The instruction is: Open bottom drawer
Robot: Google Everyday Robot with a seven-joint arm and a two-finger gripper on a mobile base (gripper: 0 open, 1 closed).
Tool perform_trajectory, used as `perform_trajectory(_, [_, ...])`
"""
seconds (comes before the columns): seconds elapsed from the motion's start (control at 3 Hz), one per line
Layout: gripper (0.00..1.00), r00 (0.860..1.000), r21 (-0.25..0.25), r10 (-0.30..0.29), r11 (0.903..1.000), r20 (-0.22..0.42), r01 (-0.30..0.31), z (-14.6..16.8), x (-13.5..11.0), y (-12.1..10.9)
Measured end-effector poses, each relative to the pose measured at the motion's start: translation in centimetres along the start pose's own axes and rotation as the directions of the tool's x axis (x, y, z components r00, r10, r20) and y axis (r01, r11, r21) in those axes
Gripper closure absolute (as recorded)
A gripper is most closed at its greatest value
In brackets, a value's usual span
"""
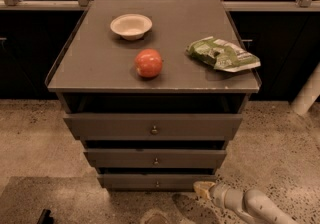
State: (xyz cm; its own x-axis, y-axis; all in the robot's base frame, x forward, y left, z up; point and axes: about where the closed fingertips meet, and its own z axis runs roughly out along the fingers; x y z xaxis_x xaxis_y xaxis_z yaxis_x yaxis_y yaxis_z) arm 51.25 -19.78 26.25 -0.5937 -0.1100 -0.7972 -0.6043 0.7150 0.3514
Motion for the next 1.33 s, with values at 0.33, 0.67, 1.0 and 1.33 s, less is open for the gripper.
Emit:
perform_trajectory(0.33, [1.00, 1.000, 0.033, 0.014, 0.9994, 0.009, -0.014, 1.3, 0.8, -1.0])
perform_trajectory(0.67, [1.00, 1.000, 0.048, 0.017, 0.9987, 0.011, -0.018, 1.5, 0.7, -1.1])
perform_trajectory(1.0, [1.00, 0.999, 0.101, 0.038, 0.9940, 0.034, -0.042, 4.2, 0.2, -3.6])
perform_trajectory(1.33, [1.00, 0.999, 0.101, 0.038, 0.9940, 0.035, -0.042, 4.2, 0.2, -3.6])
